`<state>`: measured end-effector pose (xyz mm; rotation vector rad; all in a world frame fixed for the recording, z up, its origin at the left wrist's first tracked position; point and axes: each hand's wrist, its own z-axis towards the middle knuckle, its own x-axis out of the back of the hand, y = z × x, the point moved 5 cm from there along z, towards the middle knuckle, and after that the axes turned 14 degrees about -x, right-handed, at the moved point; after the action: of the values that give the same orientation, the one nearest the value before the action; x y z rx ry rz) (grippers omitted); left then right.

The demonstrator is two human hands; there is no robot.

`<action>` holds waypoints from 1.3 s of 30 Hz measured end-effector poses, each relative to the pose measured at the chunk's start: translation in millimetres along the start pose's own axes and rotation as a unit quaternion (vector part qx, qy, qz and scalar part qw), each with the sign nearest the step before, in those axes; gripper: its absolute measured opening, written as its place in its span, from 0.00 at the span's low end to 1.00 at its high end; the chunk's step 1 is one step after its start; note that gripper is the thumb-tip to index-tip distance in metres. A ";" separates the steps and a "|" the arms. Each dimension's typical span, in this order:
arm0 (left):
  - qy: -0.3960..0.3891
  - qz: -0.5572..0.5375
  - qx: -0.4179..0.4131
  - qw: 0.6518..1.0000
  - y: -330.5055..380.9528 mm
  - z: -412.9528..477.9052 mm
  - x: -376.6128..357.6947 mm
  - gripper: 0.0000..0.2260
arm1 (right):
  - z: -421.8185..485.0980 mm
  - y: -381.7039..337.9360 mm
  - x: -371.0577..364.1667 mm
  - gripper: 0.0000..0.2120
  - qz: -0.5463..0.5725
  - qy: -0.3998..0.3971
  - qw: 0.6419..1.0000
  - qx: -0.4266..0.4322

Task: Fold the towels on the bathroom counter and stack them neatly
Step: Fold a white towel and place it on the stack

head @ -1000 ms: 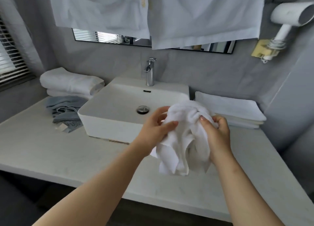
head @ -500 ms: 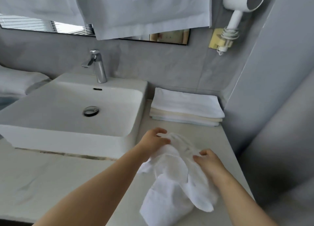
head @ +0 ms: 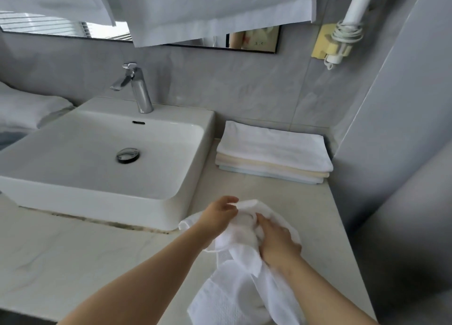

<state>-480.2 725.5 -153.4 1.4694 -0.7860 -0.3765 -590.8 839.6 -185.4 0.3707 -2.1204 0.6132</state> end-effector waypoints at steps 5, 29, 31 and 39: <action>-0.171 0.207 -0.011 0.963 -28.3 -10.6 -2.8 0.33 | 3.9 -7.3 3.4 0.24 -0.067 0.051 0.996 0.018; 0.026 0.280 -0.123 0.952 29.3 29.2 13.3 0.28 | 15.0 64.3 6.9 0.14 0.520 -0.103 0.835 -0.146; 0.023 0.387 -0.109 0.915 16.1 24.8 10.6 0.30 | 26.8 76.7 5.8 0.15 0.523 -0.058 0.830 -0.184; -0.066 0.335 0.038 0.939 -44.8 8.7 -27.7 0.34 | 27.3 49.1 4.8 0.33 0.512 -0.013 0.849 -0.126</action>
<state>-495.2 733.0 -204.1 1.1631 -1.3595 0.0777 -634.9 865.3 -209.3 -0.9841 -2.2769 0.8802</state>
